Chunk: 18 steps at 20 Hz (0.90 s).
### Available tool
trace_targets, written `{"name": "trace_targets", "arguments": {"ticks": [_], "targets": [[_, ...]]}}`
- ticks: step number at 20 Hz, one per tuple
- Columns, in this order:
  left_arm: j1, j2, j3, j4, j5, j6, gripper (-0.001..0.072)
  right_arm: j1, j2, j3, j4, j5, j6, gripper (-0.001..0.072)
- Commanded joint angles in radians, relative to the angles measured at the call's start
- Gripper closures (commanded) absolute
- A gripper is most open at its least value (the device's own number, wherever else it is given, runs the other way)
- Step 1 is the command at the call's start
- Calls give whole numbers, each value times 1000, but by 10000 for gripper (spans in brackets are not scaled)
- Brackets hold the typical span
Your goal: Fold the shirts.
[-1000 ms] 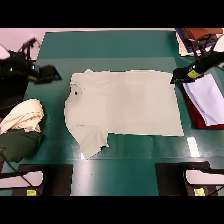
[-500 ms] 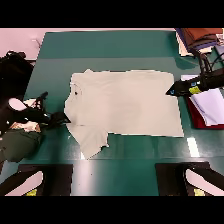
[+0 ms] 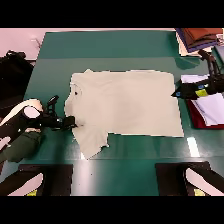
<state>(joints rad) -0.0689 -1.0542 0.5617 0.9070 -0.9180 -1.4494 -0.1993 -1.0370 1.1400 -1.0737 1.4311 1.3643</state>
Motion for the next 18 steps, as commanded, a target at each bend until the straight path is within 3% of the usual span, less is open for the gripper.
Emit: {"name": "trace_targets", "arguments": {"ticks": [1,3,5,10,13,15,18], "targets": [[-11,2,57,-5,-15,-8,684,-167,11,-66,-3,70,-19,421],[-11,2,111,-5,-33,-1,684,-301,40,-194,-4,54,-24,395],[-11,2,148,-3,-45,18,684,-433,58,-334,-41,18,-31,262],[-11,2,161,-3,-16,18,684,-653,59,-581,-71,-89,-31,267],[-11,2,161,-3,-15,18,684,-649,58,-651,-69,-145,-31,268],[-11,2,161,-3,-15,17,684,-608,51,-670,-68,-176,-31,309],[-11,2,161,-3,-14,17,684,-519,-17,-670,10,-200,-31,310]]}}
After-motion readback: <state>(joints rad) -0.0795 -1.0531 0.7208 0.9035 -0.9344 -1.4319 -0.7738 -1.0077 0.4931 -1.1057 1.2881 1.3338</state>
